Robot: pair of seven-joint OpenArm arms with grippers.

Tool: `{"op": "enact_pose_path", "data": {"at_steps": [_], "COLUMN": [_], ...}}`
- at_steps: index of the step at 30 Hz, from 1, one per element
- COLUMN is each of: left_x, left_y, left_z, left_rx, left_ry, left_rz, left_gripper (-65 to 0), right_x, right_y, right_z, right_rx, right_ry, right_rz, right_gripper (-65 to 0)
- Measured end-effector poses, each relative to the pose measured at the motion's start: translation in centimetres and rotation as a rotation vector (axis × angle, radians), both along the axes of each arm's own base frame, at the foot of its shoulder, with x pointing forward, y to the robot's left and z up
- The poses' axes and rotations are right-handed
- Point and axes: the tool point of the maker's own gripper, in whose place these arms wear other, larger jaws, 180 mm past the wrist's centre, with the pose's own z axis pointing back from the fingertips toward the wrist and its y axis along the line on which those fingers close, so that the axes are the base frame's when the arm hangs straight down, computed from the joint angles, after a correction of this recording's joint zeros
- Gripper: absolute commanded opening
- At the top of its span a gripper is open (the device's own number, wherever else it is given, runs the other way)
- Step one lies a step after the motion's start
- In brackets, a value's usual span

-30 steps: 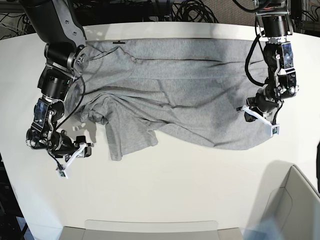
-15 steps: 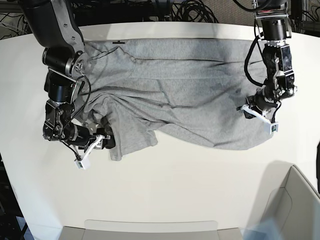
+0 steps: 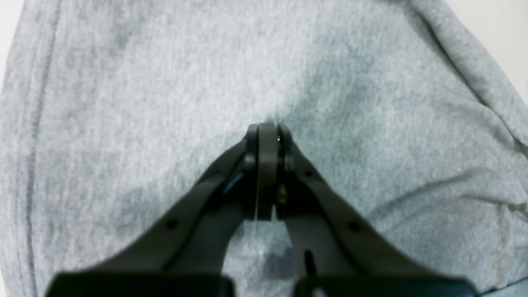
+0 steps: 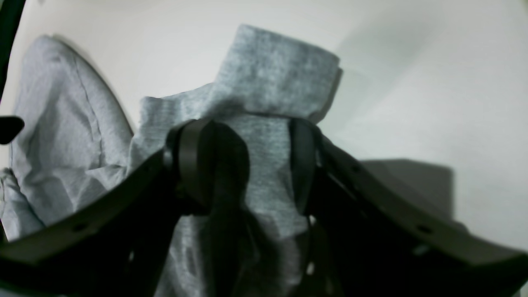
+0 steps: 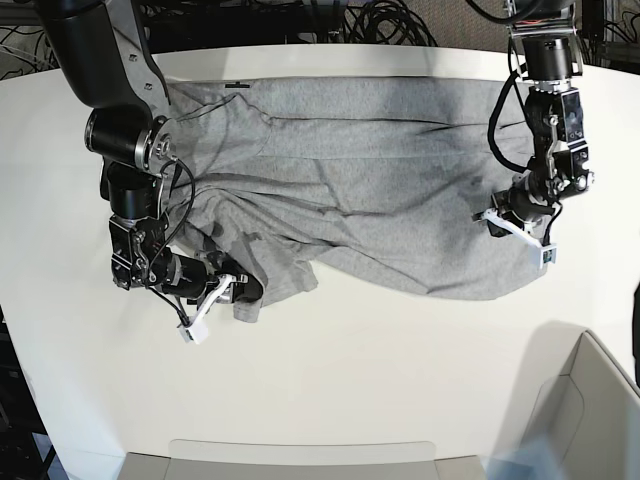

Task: Fold the T-shirt properly
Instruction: 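Grasp the shirt's hem corner with the left gripper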

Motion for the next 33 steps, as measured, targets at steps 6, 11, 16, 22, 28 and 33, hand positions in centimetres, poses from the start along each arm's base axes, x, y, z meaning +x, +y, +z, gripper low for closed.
{"op": "enact_pose_path", "data": {"at_steps": [6,11,16,22,28,33], "left_x": [4.8,7.4,9.5,9.8,7.6,7.5], "left_y": [1.6,5.4,8.5,10.1,10.0,9.4], "left_z": [4.9,6.2,3.5,1.5,-0.5,-0.3], "left_rx": [0.045,0.085,0.056,0.049,0.061,0.041], "left_ry": [-0.205,-0.271,-0.201,-0.185,-0.119,-0.138], "left_rz": [0.005,0.028,0.033,0.026,-0.07,-0.107], "left_gripper": [-39.4,-36.3,-36.2,-36.2,-36.1,-36.2], "right_x": [-0.2,-0.3,-0.3,-0.4,-0.5,-0.5], "right_y": [0.5,0.3,0.2,0.4,0.4,0.4], "right_z": [-0.2,-0.2,-0.3,-0.4,-0.4,-0.5], "right_rx": [-0.022,-0.025,-0.025,-0.037,-0.033,-0.034], "right_ry": [-0.004,-0.003,-0.003,-0.001,-0.002,-0.001], "right_rz": [0.035,0.034,0.033,0.048,0.045,0.046], "right_gripper": [-36.0,-36.0,-36.0,-36.0,-36.0,-36.0]}}
